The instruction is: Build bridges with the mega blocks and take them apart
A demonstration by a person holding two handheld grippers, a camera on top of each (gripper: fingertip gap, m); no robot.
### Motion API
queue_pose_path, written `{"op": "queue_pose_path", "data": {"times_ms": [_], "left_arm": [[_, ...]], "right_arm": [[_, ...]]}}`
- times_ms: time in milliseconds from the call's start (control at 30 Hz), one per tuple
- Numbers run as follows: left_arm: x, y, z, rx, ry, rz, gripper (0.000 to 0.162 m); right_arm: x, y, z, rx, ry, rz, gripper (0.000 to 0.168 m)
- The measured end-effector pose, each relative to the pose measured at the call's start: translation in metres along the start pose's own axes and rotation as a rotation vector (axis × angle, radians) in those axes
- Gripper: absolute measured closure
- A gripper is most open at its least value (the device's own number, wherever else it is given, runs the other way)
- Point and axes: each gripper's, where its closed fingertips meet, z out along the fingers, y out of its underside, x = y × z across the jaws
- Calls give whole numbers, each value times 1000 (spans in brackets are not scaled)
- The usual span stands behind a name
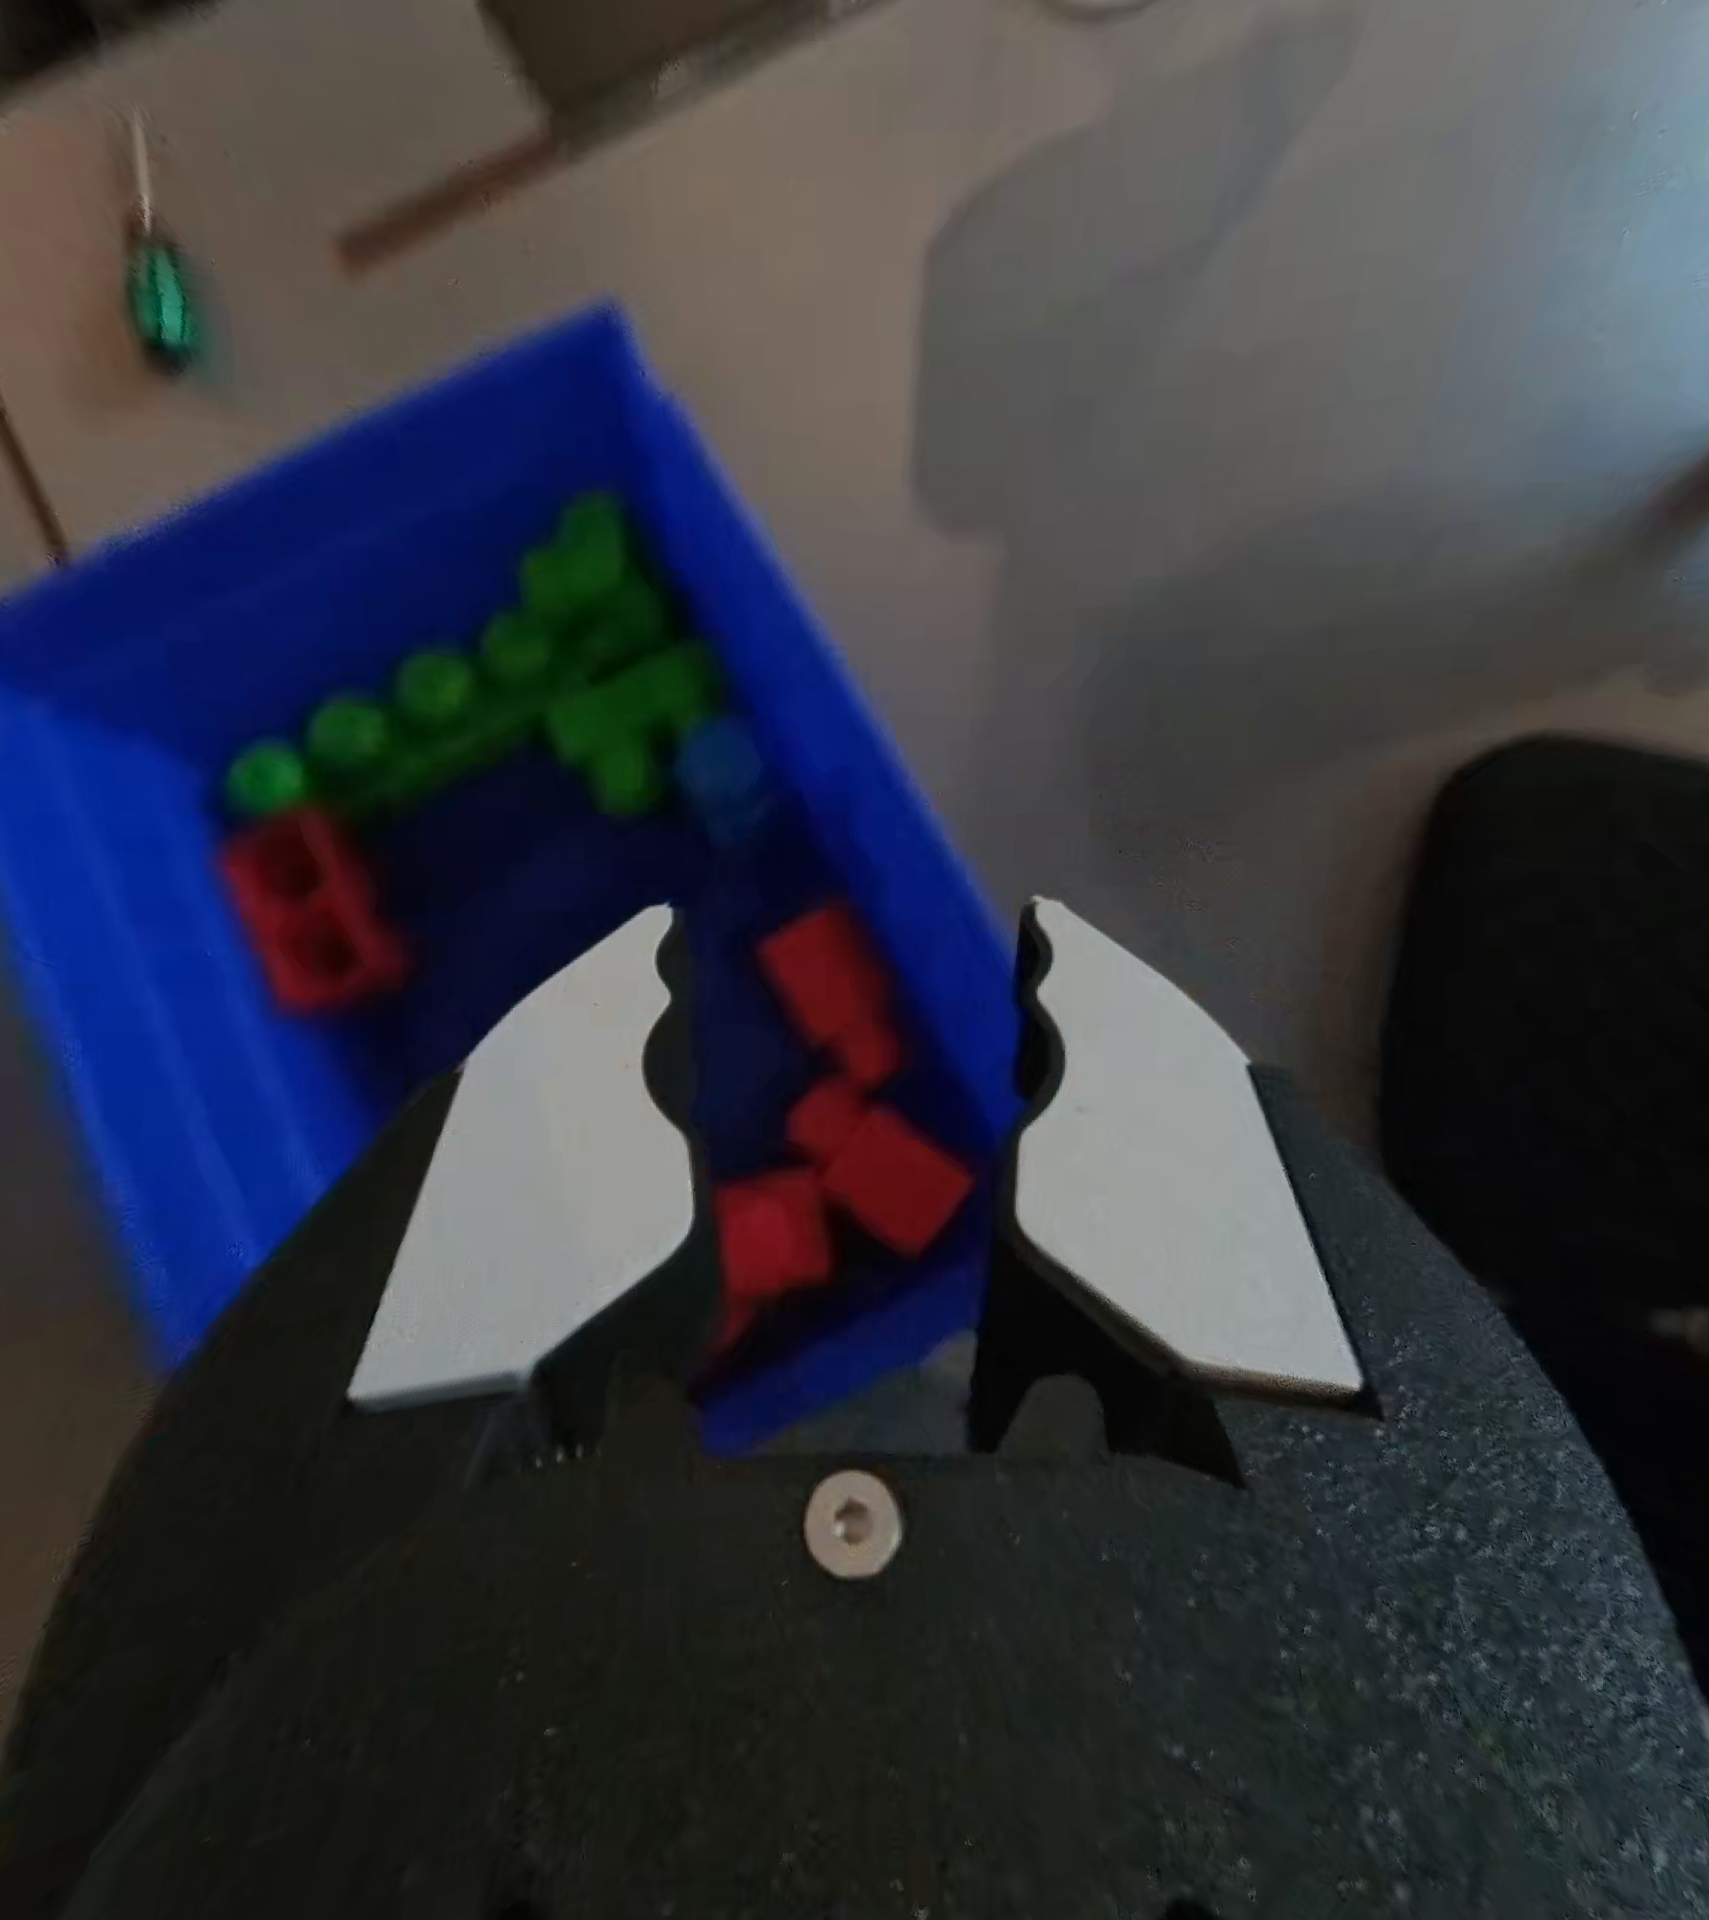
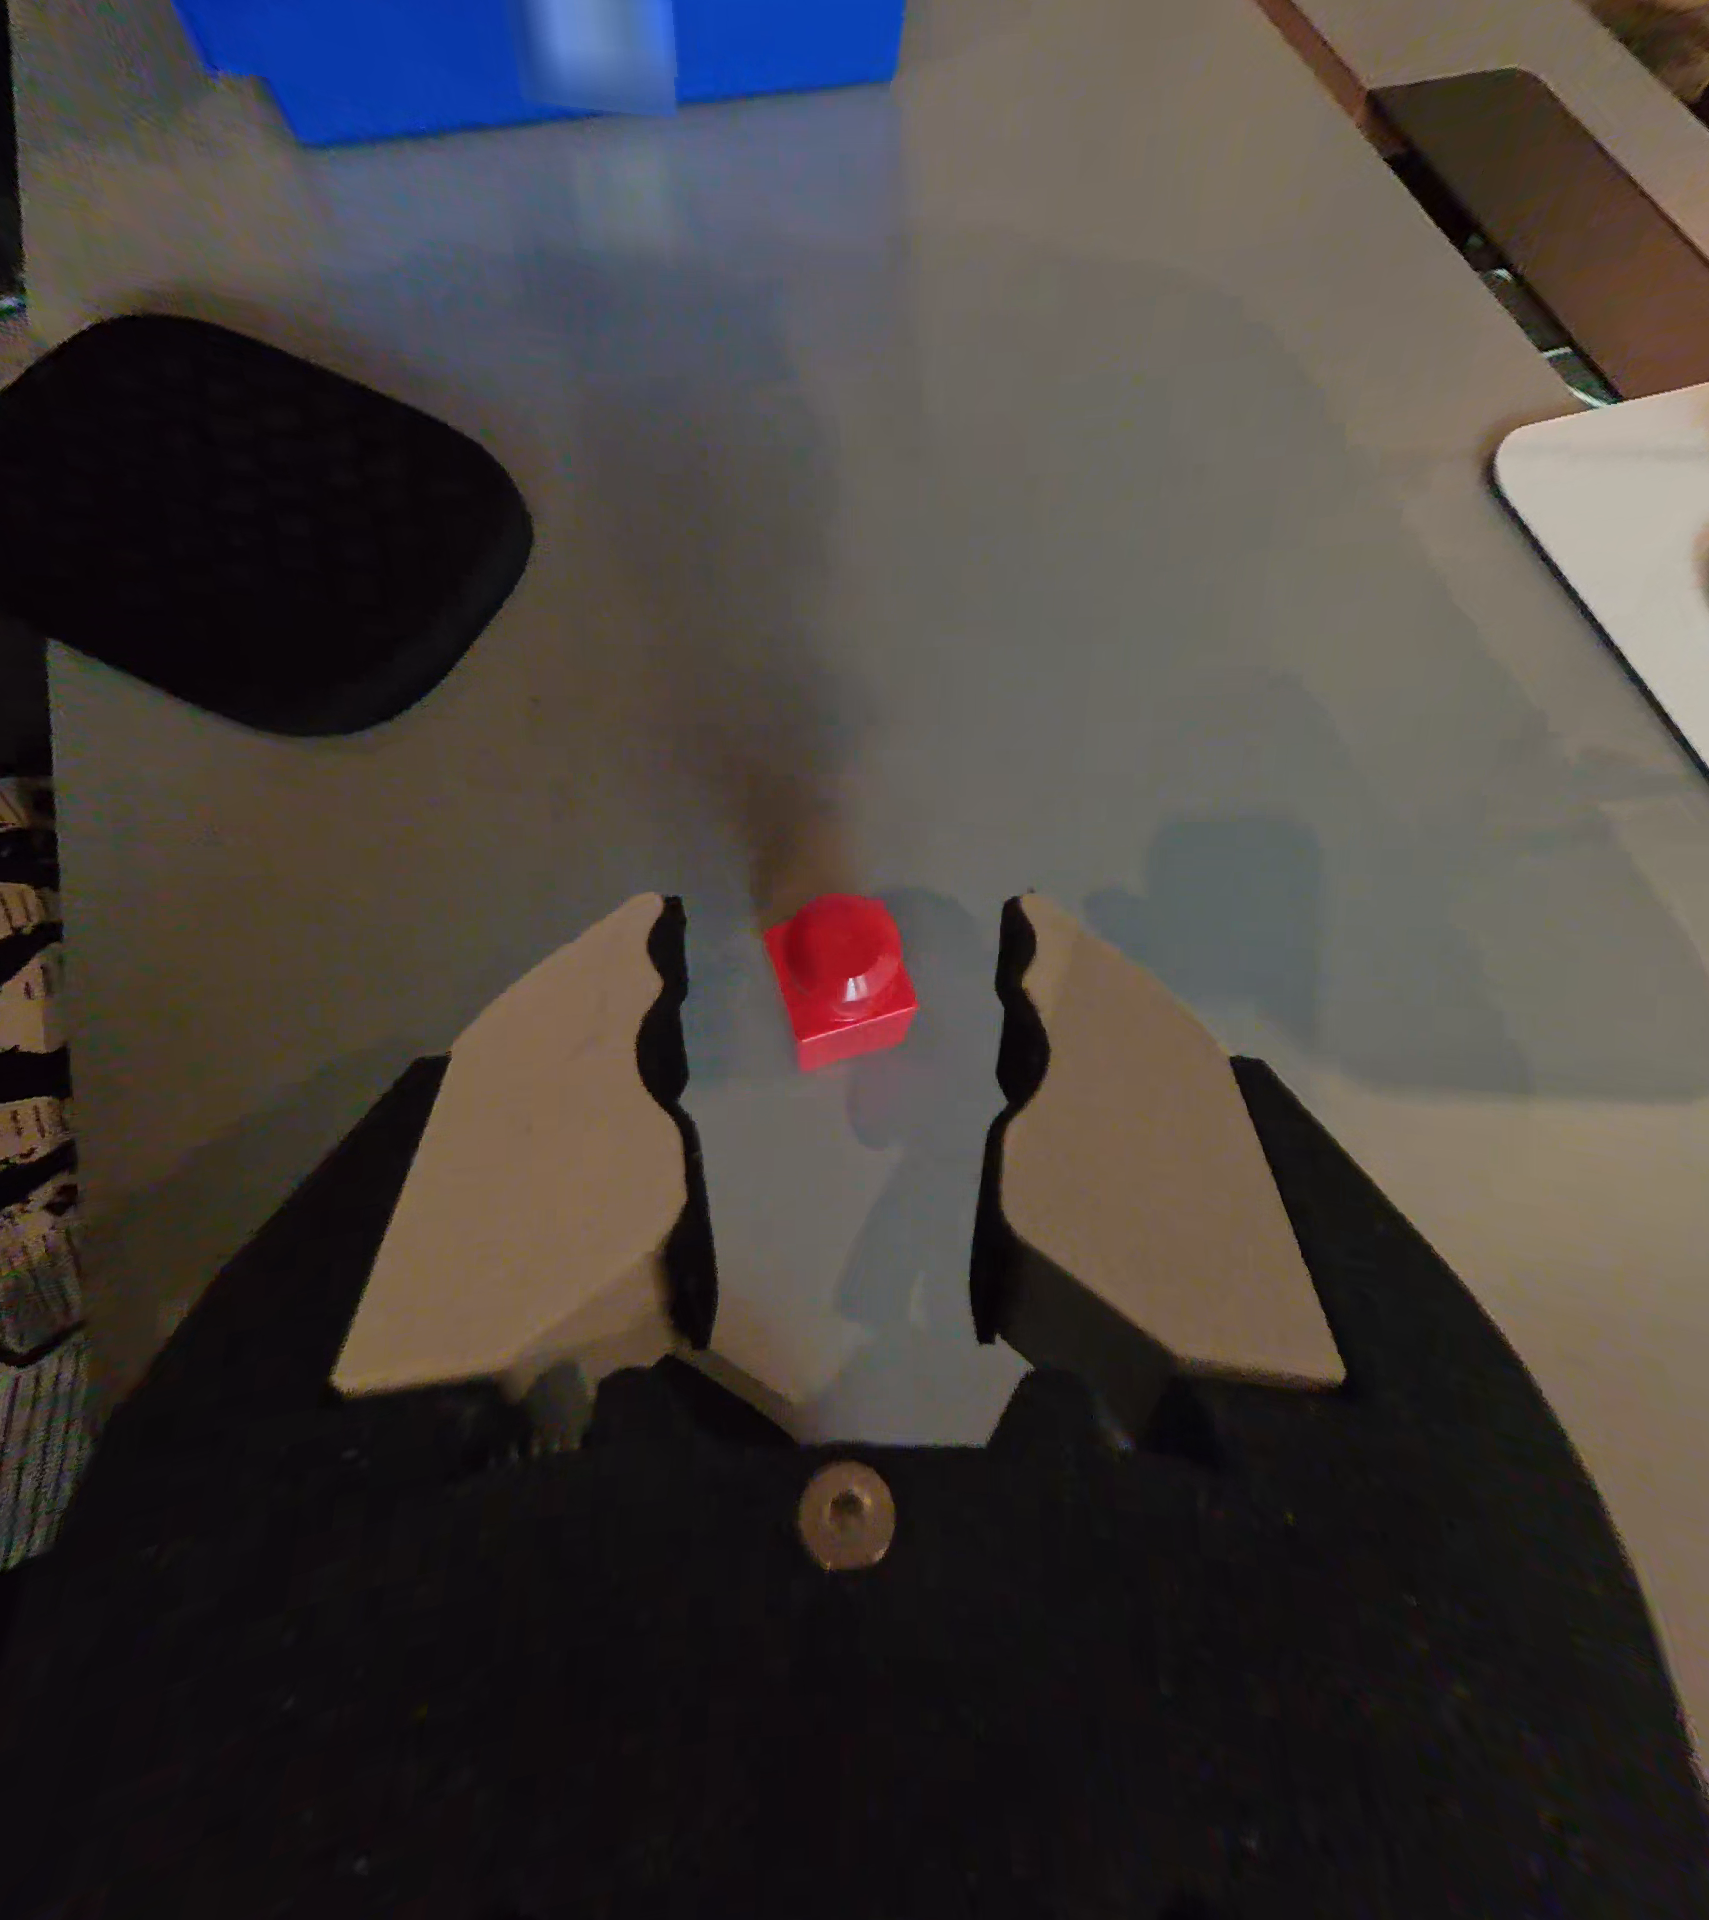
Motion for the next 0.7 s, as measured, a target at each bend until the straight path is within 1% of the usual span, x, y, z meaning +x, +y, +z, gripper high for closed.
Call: {"op": "queue_pose_path", "data": {"times_ms": [67,100,200,267,333,433,600,667,700], "left_arm": [[-19,29,-5,-137,-28,-22,105],[-23,44,-5,-206,-16,-25,104],[-26,87,-4,-397,30,22,106],[-25,106,-3,-473,66,70,107],[-25,115,-1,-506,83,80,107],[-25,117,5,-503,91,76,110],[-31,125,13,-546,57,72,110],[-33,128,16,-563,40,82,115],[-34,128,18,-559,30,92,122]], "right_arm": [[1,-1,-1,8,4,-5,111],[1,-2,-2,13,6,-6,111],[1,-2,-2,18,4,-6,111],[2,0,-2,13,4,-7,111],[2,0,-3,15,7,-3,111],[3,-2,-4,23,10,-1,112],[3,-2,-6,28,13,2,112],[3,-2,-6,28,12,0,112],[3,-2,-6,28,12,0,112]]}}
